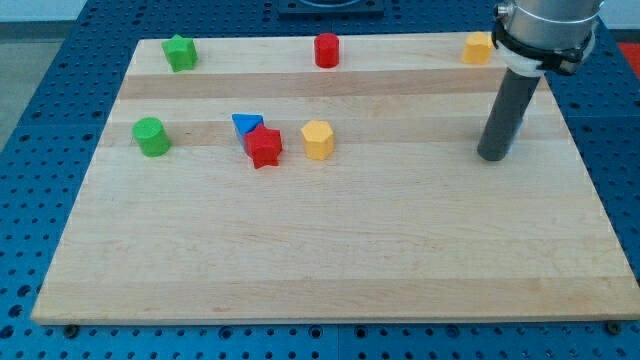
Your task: Move the cube at the right center of the board
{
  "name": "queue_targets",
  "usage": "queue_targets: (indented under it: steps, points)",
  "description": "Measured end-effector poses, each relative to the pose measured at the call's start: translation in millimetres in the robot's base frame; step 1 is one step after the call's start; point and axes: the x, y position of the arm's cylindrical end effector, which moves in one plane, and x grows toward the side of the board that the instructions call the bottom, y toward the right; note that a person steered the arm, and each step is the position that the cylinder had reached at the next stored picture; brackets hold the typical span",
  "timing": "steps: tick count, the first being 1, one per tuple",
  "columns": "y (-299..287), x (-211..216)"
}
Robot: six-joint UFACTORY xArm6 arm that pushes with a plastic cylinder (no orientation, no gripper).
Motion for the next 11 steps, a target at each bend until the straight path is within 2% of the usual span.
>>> queue_targets:
  steps: [3, 9, 11]
  points:
    - [-37, -2]
    - [-6, -14]
    - [-60, -21]
